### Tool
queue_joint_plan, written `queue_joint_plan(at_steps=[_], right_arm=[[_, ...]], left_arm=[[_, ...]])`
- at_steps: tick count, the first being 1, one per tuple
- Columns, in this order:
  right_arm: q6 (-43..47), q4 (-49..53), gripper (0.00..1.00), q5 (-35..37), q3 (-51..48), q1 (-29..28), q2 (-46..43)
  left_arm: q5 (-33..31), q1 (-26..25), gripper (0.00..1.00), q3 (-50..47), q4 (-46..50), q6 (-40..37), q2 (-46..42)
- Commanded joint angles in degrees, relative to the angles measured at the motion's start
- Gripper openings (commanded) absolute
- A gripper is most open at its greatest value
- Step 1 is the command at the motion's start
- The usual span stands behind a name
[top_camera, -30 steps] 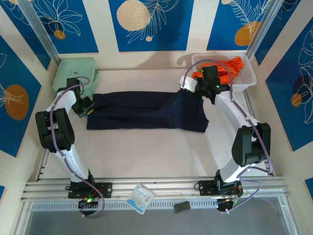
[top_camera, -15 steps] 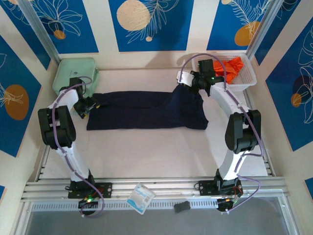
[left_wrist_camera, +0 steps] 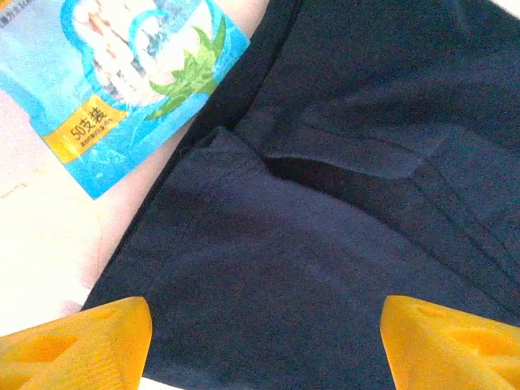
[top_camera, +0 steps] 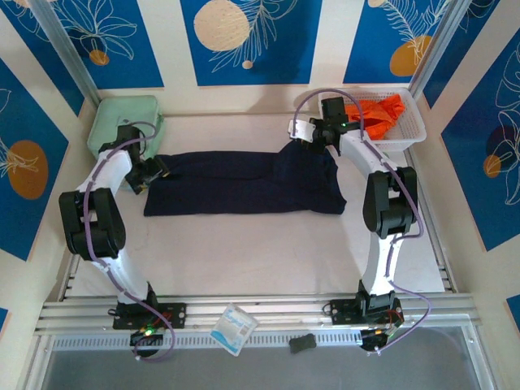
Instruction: Fold and stack the t-shirts
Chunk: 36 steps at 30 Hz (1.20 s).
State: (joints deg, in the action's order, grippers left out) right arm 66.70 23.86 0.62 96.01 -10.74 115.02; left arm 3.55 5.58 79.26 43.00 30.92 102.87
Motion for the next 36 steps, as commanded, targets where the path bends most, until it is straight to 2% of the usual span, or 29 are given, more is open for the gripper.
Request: queue_joint_plan(at_steps=[1, 15, 16, 19, 21, 22, 26, 28, 30, 33, 36], right_arm=[[2.32, 0.40, 0.00, -0.58, 3.66, -0.08, 1.74], [6.46, -2.47, 0.00, 5.20, 4.80, -1.07, 7.32], [6.21, -3.31, 0.06, 6.58, 4.33, -1.34, 7.58], [3.05, -8.37, 0.43, 11.40, 2.85, -1.97, 8.03], [-0.34, -11.19, 0.55, 15.49, 2.46, -2.52, 7.73], [-2.54, -11.10, 0.57, 17.32, 2.63, -2.74, 7.10], [-18.24, -6.19, 0.57, 23.08, 1.20, -4.04, 0.11], [-30.14, -1.73, 0.57, 23.81, -1.97, -4.87, -5.83], [-47.38, 4.31, 0.58, 26.05, -4.86, -5.60, -11.48], [-69.60, 17.48, 0.59, 23.47, -7.72, -4.88, -16.52], [-78.64, 22.71, 0.59, 19.09, -15.34, -4.20, -19.92]], left_arm=[[-2.50, -0.95, 0.75, -1.63, 2.51, -1.48, -1.25], [-5.17, -2.55, 0.75, 0.68, 3.79, -2.18, 1.26], [-5.30, -2.75, 0.75, 0.92, 3.90, -2.20, 1.44], [-6.20, -3.45, 0.74, 1.49, 4.40, -2.18, 1.55], [-7.02, -4.03, 0.75, 2.05, 4.90, -2.26, 1.38], [-7.55, -4.38, 0.75, 2.48, 5.30, -2.35, 1.29], [-8.56, -5.82, 0.76, 3.74, 6.38, -2.62, 1.02], [-8.44, -6.73, 0.76, 3.79, 6.38, -2.62, 1.18], [-7.87, -7.61, 0.76, 3.54, 6.18, -2.78, 1.74], [-8.29, -8.47, 0.75, 2.41, 6.26, -3.12, 2.88], [-9.53, -8.66, 0.75, 0.74, 6.48, -3.06, 3.65]])
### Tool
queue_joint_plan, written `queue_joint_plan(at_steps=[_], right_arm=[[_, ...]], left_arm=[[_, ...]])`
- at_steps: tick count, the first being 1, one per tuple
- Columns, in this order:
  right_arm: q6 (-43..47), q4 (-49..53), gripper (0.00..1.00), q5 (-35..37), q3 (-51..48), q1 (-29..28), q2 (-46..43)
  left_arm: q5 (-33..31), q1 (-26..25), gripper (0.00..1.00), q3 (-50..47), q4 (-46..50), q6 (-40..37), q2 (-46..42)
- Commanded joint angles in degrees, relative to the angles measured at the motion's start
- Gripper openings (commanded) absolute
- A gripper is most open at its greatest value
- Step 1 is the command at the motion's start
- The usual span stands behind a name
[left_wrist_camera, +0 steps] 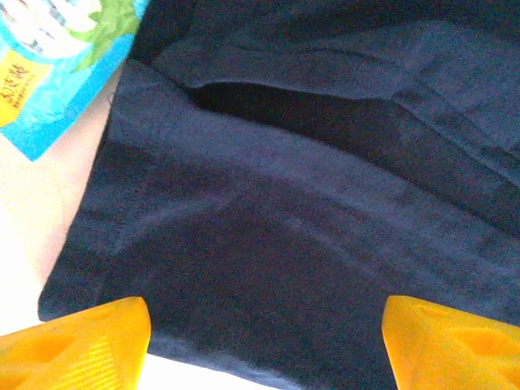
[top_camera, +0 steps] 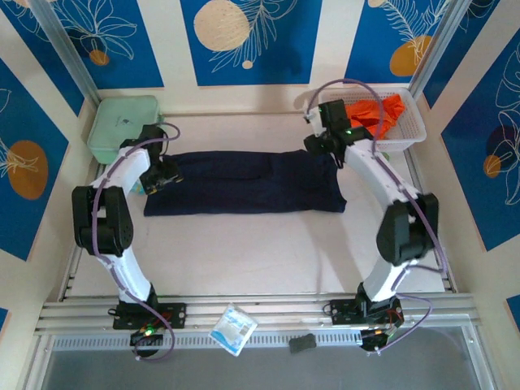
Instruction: Fold and stack the t-shirts
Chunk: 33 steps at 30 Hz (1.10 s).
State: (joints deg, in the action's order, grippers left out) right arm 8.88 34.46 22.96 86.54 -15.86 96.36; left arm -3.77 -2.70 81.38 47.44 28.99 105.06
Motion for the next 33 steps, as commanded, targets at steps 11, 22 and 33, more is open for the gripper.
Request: queue_joint_plan(at_steps=[11, 22, 33], right_arm=[[-25.11, 2.59, 0.57, -16.33, -29.47, 12.72, -7.29], [-24.43, -0.18, 0.54, -20.07, -28.23, 13.06, -3.49], [-22.36, 1.81, 0.12, -15.34, -25.36, 13.01, 0.94]], left_arm=[[-5.17, -0.54, 0.73, -6.02, -0.41, -0.47, 3.67], [-10.03, -0.82, 0.70, -3.54, 1.59, -1.70, 7.58], [-13.95, -0.90, 0.68, -1.76, 3.72, -2.88, 9.38]])
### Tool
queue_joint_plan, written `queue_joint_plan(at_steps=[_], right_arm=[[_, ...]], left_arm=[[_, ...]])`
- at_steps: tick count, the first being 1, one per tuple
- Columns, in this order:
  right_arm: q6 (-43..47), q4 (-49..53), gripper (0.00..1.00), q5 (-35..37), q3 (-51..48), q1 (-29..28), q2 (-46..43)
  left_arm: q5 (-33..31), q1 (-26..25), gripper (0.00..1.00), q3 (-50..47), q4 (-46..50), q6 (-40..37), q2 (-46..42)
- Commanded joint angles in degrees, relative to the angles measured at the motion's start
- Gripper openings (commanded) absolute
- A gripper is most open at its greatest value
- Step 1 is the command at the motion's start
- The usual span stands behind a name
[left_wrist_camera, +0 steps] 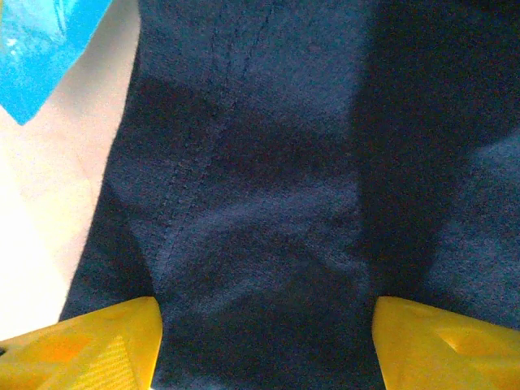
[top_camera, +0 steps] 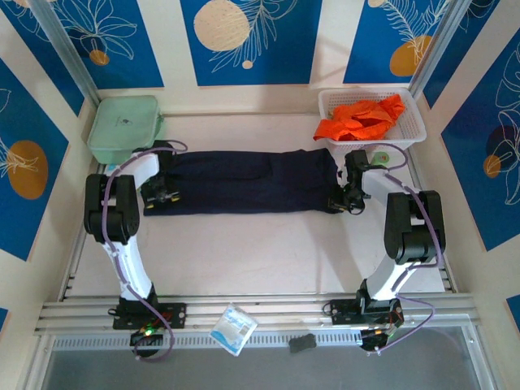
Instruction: Fold and stack the t-shirts
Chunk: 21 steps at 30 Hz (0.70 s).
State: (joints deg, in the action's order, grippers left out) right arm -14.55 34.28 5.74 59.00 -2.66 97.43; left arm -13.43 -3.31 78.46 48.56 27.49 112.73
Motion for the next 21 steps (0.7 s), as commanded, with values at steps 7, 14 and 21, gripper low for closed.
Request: queue_joint_plan(at_steps=[7, 14, 21], right_arm=[[6.94, 5.15, 0.00, 12.46, 4.64, -0.11, -0.59], [6.46, 6.96, 0.16, 18.93, 4.95, -0.38, 2.44], [3.76, 10.25, 0.42, 19.75, 5.51, -0.59, 0.61]], left_arm=[[-8.77, -0.56, 0.66, 1.96, 4.87, -2.51, 2.95], [-9.48, -1.21, 0.66, 1.71, 5.70, -2.88, 3.75], [-10.96, -3.31, 0.67, 2.27, 9.37, -2.89, 0.51]])
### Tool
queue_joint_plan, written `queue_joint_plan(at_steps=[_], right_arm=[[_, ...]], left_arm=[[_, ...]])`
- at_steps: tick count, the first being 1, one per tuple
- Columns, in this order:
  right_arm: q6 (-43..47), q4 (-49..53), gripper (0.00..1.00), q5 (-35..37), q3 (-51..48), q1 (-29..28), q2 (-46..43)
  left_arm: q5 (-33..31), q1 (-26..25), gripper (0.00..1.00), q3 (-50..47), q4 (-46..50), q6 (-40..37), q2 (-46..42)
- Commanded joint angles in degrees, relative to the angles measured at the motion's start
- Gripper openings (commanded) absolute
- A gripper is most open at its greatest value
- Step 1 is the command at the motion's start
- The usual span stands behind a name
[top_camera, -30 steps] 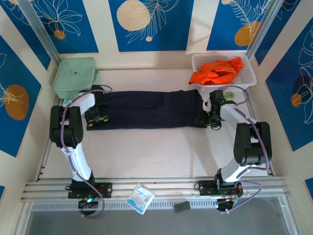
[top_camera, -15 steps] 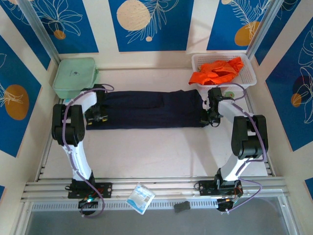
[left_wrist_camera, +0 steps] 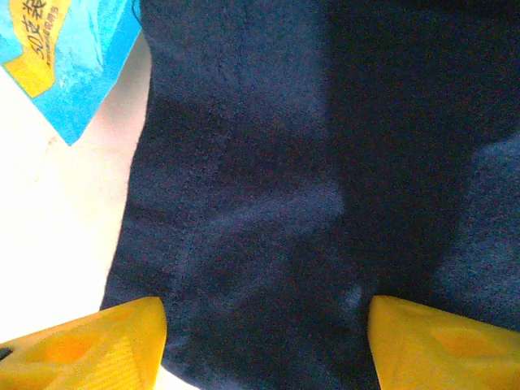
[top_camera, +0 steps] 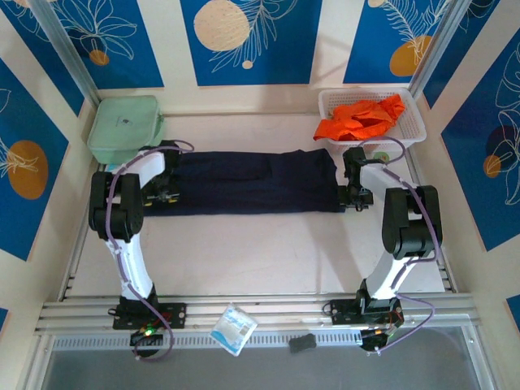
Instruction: Fold and stack the t-shirts
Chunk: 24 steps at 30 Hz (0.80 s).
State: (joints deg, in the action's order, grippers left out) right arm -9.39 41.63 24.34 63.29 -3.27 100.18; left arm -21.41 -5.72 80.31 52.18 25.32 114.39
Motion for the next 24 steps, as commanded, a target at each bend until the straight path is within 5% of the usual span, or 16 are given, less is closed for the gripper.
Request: queue_joint_plan(at_steps=[1, 14, 24], right_arm=[[-1.77, 2.97, 0.43, -0.48, 1.22, -0.07, -3.21], [-20.15, -8.54, 0.37, -27.91, -1.56, -1.59, -6.78], [-24.19, -11.14, 0.11, -27.05, 2.77, -5.22, 3.42]], left_arm=[[-2.96, -1.27, 0.68, 0.53, 6.44, -0.71, -2.14], [-0.58, -3.33, 0.73, 8.57, 9.69, -1.41, -5.75], [5.33, -3.42, 0.53, 6.50, 2.34, -1.06, 4.36]])
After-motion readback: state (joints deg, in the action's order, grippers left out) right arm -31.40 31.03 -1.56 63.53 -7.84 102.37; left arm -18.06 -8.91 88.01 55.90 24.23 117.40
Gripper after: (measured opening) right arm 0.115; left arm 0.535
